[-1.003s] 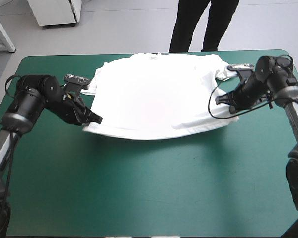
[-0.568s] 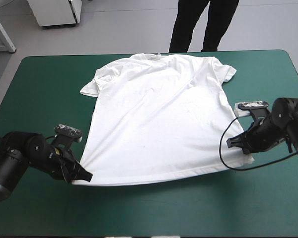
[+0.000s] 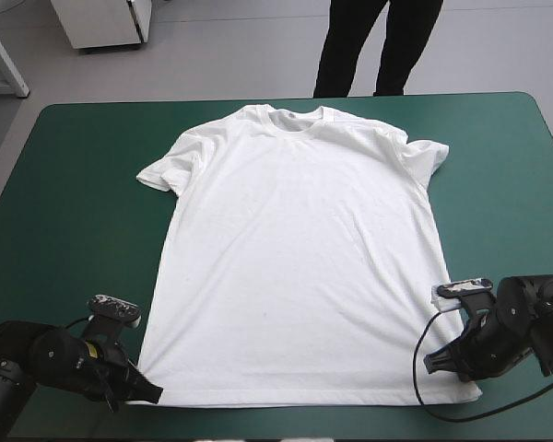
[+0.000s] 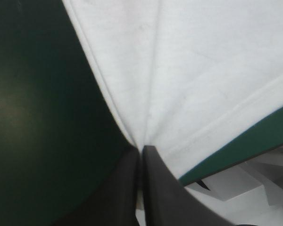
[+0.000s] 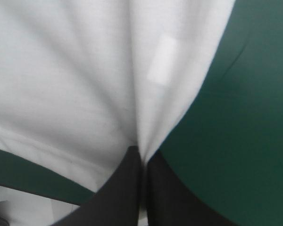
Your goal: Fold the cloth
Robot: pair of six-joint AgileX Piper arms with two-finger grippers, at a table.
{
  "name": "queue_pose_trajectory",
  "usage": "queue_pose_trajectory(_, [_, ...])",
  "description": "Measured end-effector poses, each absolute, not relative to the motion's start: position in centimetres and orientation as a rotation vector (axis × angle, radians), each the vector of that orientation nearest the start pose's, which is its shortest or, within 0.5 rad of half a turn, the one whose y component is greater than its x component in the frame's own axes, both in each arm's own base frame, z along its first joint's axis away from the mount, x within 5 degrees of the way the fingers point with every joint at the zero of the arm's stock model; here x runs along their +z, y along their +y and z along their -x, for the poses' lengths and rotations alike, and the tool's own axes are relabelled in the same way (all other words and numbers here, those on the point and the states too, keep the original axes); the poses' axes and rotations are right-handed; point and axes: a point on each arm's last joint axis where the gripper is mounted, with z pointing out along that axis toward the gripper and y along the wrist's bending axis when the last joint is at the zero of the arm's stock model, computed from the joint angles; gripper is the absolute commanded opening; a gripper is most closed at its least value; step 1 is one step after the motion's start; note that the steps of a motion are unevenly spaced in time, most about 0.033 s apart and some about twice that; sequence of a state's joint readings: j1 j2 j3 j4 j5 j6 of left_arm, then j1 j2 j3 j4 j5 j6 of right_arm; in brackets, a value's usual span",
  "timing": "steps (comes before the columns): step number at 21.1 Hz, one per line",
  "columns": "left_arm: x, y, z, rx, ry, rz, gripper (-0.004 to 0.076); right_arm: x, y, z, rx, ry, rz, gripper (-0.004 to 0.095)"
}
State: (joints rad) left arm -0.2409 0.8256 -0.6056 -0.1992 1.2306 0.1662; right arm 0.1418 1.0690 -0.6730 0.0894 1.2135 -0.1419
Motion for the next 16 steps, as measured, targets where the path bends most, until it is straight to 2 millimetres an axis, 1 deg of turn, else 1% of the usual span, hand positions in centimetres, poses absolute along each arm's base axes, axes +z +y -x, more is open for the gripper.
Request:
queue_pose_trajectory(3, [25.4, -4.2, -9.5, -0.317, 2.880, -0.518, -0.0007, 24.1, 2.7, -13.6, 0.131, 3.057, 0.392, -0.0015])
queue_pose_trajectory(6, [24.4, -4.2, -9.1, -0.335, 2.917, -0.492, -0.0006, 23.5, 2.7, -13.0, 0.132, 3.076, 0.381, -0.0016])
queue_pose_trajectory(8, [24.1, -4.2, -9.0, -0.334, 2.935, -0.466, 0.0020, 23.1, 2.6, -12.8, 0.133, 3.092, 0.371, 0.0005])
queue_pose_trajectory(10, [24.1, -4.1, -9.0, -0.331, 2.933, -0.466, 0.0164, 23.0, 2.6, -12.7, 0.133, 3.096, 0.374, 0.0114])
queue_pose_trajectory(11, [24.2, -4.1, -9.0, -0.331, 2.930, -0.466, 0.0209, 23.2, 2.6, -12.8, 0.133, 3.090, 0.377, 0.0161])
queue_pose_trajectory(13, [24.6, -4.2, -9.1, -0.335, 2.919, -0.466, 0.0326, 23.6, 2.7, -13.0, 0.133, 3.074, 0.377, 0.0258])
queue_pose_trajectory(14, [24.9, -4.2, -9.2, -0.337, 2.908, -0.466, 0.0377, 23.9, 2.7, -13.2, 0.133, 3.062, 0.376, 0.0318])
queue_pose_trajectory(16, [25.5, -4.3, -9.4, -0.337, 2.886, -0.466, 0.0438, 24.5, 2.8, -13.6, 0.132, 3.039, 0.375, 0.0428])
